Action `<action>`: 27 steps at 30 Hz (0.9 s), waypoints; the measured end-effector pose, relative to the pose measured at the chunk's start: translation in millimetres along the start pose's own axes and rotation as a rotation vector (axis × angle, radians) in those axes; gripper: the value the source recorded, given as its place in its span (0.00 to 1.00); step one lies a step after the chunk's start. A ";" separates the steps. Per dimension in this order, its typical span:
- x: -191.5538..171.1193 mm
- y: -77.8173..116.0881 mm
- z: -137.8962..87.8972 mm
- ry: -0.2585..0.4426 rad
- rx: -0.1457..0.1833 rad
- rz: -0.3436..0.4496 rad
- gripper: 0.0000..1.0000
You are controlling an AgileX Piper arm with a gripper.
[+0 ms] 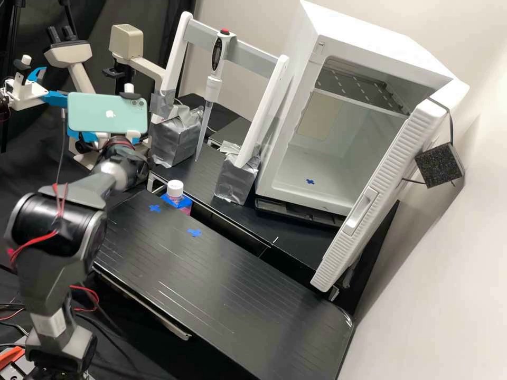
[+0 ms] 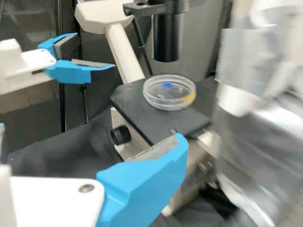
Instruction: Move the petri dish to the microscope
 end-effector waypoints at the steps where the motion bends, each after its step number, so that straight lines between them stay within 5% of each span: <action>1: -13.8 -1.2 2.8 -0.014 -0.005 0.023 1.00; 6: -67.0 -9.5 21.2 -0.073 0.016 0.123 1.00; 17: -141.4 -35.3 81.4 -0.324 0.166 0.356 1.00; 21: -169.4 -49.1 96.1 -0.305 0.249 0.452 1.00; 23: -177.1 -54.2 96.5 -0.256 0.272 0.478 1.00; 27: -193.9 -60.0 98.4 -0.285 0.320 0.592 1.00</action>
